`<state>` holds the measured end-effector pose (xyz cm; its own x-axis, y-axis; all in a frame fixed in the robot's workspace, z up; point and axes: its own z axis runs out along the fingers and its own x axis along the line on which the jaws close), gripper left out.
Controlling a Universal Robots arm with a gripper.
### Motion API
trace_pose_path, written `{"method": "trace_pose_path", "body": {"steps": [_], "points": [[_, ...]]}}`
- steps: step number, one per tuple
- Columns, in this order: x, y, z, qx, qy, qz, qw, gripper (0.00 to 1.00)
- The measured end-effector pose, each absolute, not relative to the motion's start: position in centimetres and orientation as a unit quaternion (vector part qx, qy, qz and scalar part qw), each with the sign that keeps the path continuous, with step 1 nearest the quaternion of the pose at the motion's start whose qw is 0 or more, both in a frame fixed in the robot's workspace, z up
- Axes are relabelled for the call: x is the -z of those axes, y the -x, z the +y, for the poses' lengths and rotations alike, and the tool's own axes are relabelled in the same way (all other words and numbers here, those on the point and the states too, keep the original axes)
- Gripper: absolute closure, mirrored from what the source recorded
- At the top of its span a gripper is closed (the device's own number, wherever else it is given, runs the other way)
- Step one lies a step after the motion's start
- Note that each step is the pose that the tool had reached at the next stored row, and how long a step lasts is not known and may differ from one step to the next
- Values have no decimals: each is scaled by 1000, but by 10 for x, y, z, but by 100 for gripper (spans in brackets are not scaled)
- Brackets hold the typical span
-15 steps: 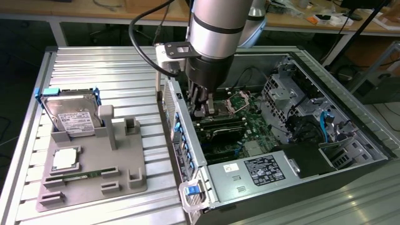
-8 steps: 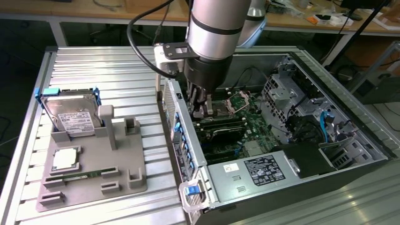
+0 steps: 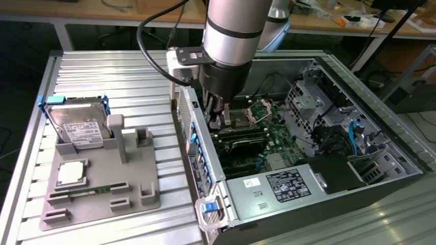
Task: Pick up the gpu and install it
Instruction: 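Press down on the gpu until it lock into place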
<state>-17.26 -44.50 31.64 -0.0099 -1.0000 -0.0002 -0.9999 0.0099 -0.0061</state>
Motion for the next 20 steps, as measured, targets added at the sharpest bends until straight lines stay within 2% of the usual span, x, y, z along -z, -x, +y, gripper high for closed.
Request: {"method": "trace_pose_path", "body": {"steps": [20], "points": [[-308,175,-445,2,704,711,2,89]]}}
